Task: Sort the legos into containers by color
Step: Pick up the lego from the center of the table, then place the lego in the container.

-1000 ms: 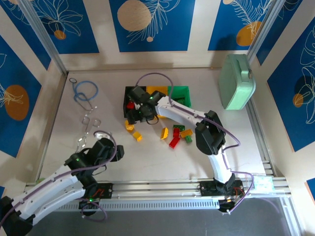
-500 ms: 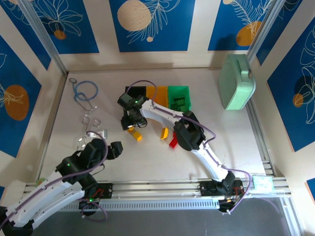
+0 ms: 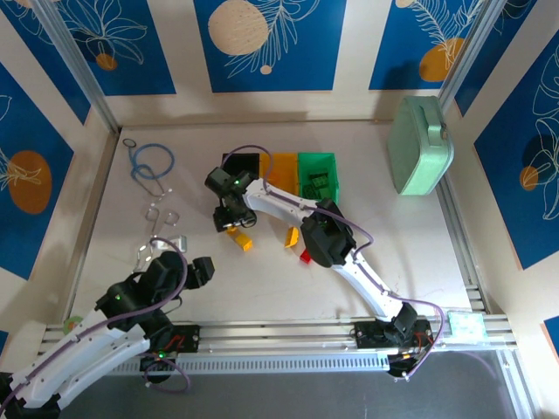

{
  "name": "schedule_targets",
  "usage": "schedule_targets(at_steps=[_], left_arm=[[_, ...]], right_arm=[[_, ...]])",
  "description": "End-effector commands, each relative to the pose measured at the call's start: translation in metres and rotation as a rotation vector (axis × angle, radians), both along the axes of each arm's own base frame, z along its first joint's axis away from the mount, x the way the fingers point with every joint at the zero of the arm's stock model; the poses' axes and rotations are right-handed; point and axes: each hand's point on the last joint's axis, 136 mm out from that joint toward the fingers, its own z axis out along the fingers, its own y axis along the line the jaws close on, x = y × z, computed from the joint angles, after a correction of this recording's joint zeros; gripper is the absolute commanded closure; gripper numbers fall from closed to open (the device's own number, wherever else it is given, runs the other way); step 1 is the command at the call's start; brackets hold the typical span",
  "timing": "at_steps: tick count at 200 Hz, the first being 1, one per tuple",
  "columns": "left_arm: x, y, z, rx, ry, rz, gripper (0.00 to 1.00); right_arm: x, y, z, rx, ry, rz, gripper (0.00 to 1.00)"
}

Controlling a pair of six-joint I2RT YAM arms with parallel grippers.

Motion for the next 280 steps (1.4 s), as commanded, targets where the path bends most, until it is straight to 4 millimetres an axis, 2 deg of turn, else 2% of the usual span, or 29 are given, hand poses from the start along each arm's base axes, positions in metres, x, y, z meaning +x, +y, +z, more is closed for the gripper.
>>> schedule_targets(at_steps=[1, 24, 40, 80, 109, 128, 168, 192, 234, 280], left_arm=[[-0.003, 0.000, -0.007, 0.005, 0.024, -0.001, 0.32], [-0.004, 0.002, -0.008, 0.011, 0.027, 0.000, 0.32], [-0.004, 0.003, -0.009, 0.016, 0.027, 0.000, 0.32], [-0.004, 0.003, -0.008, 0.023, 0.023, -0.004, 0.32], [-0.002, 0.001, -0.007, 0.015, 0.016, -0.009, 0.32], [-0.002, -0.003, -0.009, 0.006, 0.020, -0.017, 0.32], [0.000, -0.010, -0.011, -0.005, 0.033, -0.033, 0.32], [-0.001, -0.011, -0.012, -0.011, 0.039, -0.033, 0.33], [-0.002, -0.012, -0.014, -0.020, 0.049, -0.033, 0.33], [-0.001, -0.013, -0.017, -0.013, 0.057, -0.034, 0.33]], right_arm=[[-0.010, 0.003, 0.000, -0.013, 0.022, 0.011, 0.44], [-0.012, 0.001, 0.007, -0.026, 0.003, 0.015, 0.61], [-0.014, -0.001, 0.017, -0.025, -0.019, 0.018, 0.67], [-0.016, -0.017, 0.064, 0.013, -0.094, 0.014, 0.71], [-0.006, -0.047, 0.096, 0.057, -0.139, -0.040, 0.71], [0.005, -0.072, 0.104, 0.066, -0.152, -0.087, 0.71], [0.040, -0.115, 0.093, 0.047, -0.123, -0.172, 0.71], [0.063, -0.129, 0.081, 0.032, -0.101, -0.203, 0.70], [0.092, -0.137, 0.070, 0.003, -0.094, -0.223, 0.69], [0.104, -0.134, 0.062, -0.013, -0.091, -0.229, 0.57]])
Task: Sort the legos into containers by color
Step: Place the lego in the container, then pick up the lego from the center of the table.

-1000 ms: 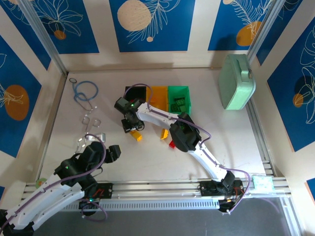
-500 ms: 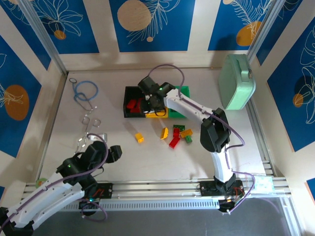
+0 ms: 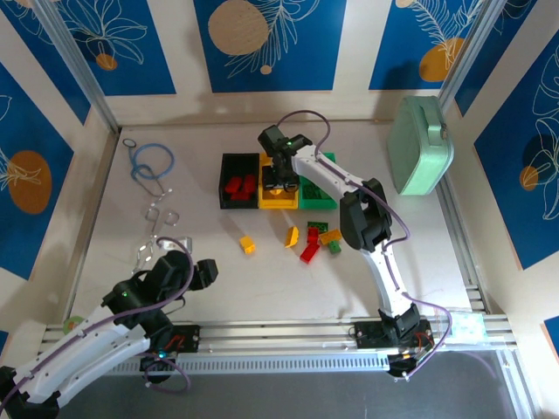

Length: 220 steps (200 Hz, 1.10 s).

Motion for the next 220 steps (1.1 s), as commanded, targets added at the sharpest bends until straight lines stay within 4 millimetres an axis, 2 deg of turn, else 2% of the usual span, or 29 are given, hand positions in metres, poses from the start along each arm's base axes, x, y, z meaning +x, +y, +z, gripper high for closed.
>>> schedule_targets(at_steps=[1, 14, 22, 26, 41, 81, 104, 134, 178, 199, 220], left_arm=[[0.001, -0.005, -0.003, -0.017, 0.011, -0.004, 0.33], [0.002, -0.007, -0.003, -0.016, 0.013, -0.009, 0.33], [0.002, -0.008, -0.003, -0.014, 0.013, -0.010, 0.33], [0.003, -0.008, -0.003, -0.011, 0.015, -0.013, 0.33], [0.004, -0.009, -0.003, -0.006, 0.017, -0.016, 0.33], [0.005, -0.013, -0.003, -0.010, 0.018, -0.021, 0.33], [0.007, -0.016, -0.004, -0.008, 0.026, -0.029, 0.33], [0.010, -0.022, -0.007, -0.002, 0.041, -0.041, 0.32], [0.018, -0.036, -0.012, -0.005, 0.052, -0.060, 0.32], [0.023, -0.042, -0.014, 0.000, 0.056, -0.061, 0.32], [0.029, -0.050, -0.015, -0.001, 0.056, -0.067, 0.32]], right_arm=[[0.001, 0.001, 0.002, -0.007, 0.015, 0.020, 0.57], [0.005, 0.000, 0.004, -0.010, 0.007, 0.015, 0.51], [0.006, -0.001, 0.005, -0.009, 0.006, 0.013, 0.37], [0.006, -0.001, 0.006, -0.007, 0.005, 0.013, 0.33], [0.008, -0.001, 0.012, -0.012, -0.012, 0.019, 0.26], [0.001, 0.002, 0.032, -0.015, -0.050, 0.040, 0.24], [-0.010, 0.004, 0.056, -0.010, -0.104, 0.050, 0.24], [-0.038, 0.010, 0.096, 0.010, -0.232, 0.079, 0.24], [-0.096, 0.007, 0.147, 0.032, -0.399, 0.121, 0.24], [-0.128, 0.007, 0.153, 0.066, -0.460, 0.165, 0.23], [-0.153, -0.005, 0.145, 0.100, -0.473, 0.167, 0.21]])
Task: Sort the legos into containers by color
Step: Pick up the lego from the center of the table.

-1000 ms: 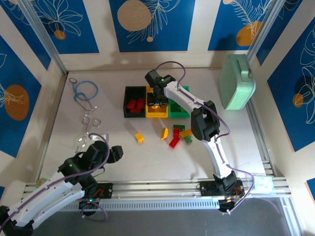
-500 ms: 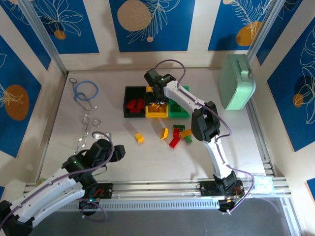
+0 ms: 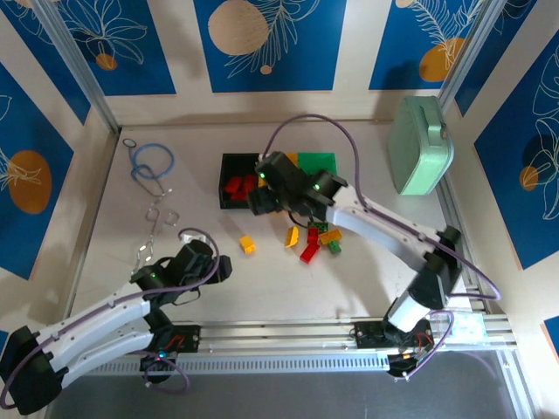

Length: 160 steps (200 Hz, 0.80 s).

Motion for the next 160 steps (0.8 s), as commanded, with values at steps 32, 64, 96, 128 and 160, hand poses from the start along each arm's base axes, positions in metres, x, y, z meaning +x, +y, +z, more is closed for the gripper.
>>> schedule_targets(at_steps=[32, 64, 96, 128, 160], left_arm=[[0.018, -0.029, 0.015, -0.046, -0.041, -0.036, 0.31], [0.026, -0.041, 0.011, -0.055, -0.034, -0.046, 0.30], [0.033, -0.054, 0.008, -0.043, -0.024, -0.062, 0.30], [0.041, -0.063, 0.007, -0.025, -0.019, -0.064, 0.29], [0.048, -0.072, 0.002, -0.011, -0.003, -0.068, 0.29]], right_arm=[[-0.038, -0.049, -0.015, 0.036, -0.054, -0.081, 0.20], [-0.069, -0.088, -0.058, 0.091, 0.011, -0.148, 0.19], [-0.096, -0.136, -0.099, 0.082, 0.075, -0.261, 0.19], [-0.114, -0.180, -0.118, 0.070, 0.089, -0.367, 0.17], [-0.127, -0.194, -0.138, 0.151, 0.126, -0.404, 0.16]])
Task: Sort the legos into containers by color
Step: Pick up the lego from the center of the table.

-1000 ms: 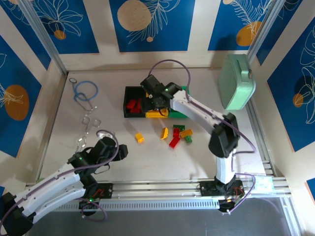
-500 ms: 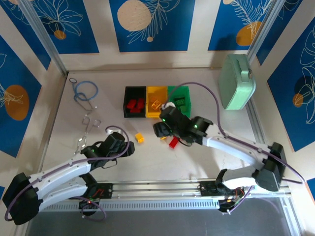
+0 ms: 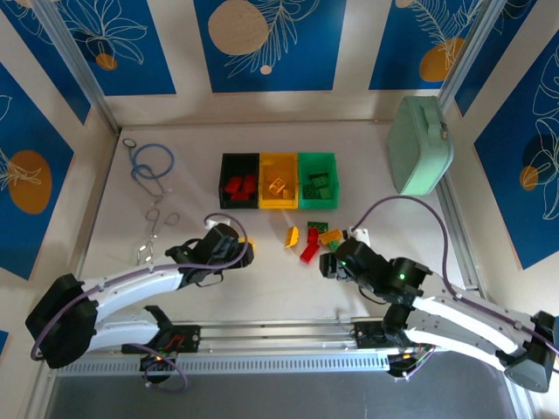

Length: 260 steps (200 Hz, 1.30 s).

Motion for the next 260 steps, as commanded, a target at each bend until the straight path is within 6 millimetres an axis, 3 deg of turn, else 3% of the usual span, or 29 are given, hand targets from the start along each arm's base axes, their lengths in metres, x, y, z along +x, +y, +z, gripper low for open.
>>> schedule_targets(at_steps=[1, 28, 92, 136, 186, 223, 260], left_arm=[[0.009, -0.015, 0.008, -0.014, -0.022, -0.023, 0.29], [0.018, -0.024, 0.002, 0.017, -0.007, -0.025, 0.29], [0.042, -0.036, -0.012, 0.133, 0.046, 0.003, 0.32], [0.045, -0.035, -0.031, 0.223, 0.102, 0.005, 0.46], [0.050, -0.034, -0.031, 0.281, 0.095, -0.004, 0.56], [0.059, -0.044, -0.015, 0.285, 0.055, -0.019, 0.65], [0.090, -0.067, 0.036, 0.262, -0.057, -0.058, 0.65]], right_arm=[[-0.009, -0.015, -0.017, 0.042, 0.038, -0.079, 0.16], [-0.015, -0.018, -0.026, 0.076, 0.056, -0.087, 0.16], [-0.018, -0.019, -0.026, 0.070, 0.069, -0.085, 0.16], [-0.018, -0.020, -0.025, 0.076, 0.068, -0.087, 0.16], [-0.018, -0.019, -0.026, 0.087, 0.068, -0.092, 0.16], [-0.018, -0.019, -0.024, 0.086, 0.065, -0.093, 0.16], [-0.019, -0.019, -0.023, 0.086, 0.064, -0.089, 0.16]])
